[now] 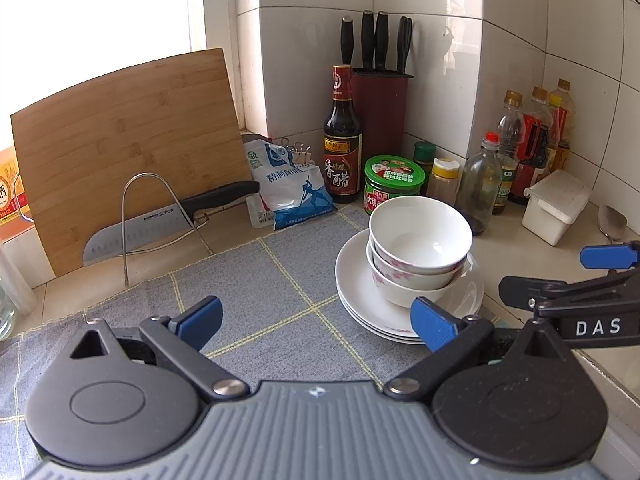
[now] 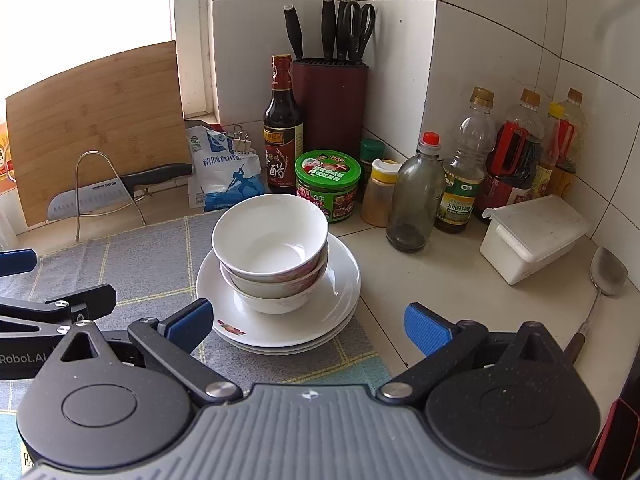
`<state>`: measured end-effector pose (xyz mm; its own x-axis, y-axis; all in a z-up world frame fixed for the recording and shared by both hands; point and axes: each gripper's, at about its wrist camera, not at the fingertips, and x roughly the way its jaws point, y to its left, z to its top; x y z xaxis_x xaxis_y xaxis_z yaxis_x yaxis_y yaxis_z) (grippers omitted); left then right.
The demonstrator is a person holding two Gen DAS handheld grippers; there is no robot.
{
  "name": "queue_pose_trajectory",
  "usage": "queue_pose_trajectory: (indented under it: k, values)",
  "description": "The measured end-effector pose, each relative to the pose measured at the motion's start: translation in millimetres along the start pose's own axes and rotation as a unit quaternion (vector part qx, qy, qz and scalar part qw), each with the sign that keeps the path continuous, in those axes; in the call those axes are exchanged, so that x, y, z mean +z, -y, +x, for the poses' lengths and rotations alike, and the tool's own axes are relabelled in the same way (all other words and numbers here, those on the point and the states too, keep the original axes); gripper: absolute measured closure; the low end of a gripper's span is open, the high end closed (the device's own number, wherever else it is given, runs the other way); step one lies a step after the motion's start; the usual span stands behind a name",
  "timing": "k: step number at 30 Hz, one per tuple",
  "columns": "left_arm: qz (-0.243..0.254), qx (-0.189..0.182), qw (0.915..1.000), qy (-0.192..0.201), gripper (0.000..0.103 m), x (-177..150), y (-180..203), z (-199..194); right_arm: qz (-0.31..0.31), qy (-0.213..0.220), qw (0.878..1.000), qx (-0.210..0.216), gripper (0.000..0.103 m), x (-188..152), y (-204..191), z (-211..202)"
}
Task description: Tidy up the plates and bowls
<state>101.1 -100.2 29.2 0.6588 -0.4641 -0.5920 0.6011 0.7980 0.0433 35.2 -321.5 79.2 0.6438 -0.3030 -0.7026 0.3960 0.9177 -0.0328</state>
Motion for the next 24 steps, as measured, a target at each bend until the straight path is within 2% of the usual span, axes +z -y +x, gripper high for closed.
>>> queue_pose_trajectory:
  k: [24]
  values:
    - [-0.007, 0.008, 0.9999, -0.003, 0.003, 2.5, -0.8, -0.6, -0.007, 0.006, 1.000, -0.006, 0.000, 3.3, -1.8, -3.7]
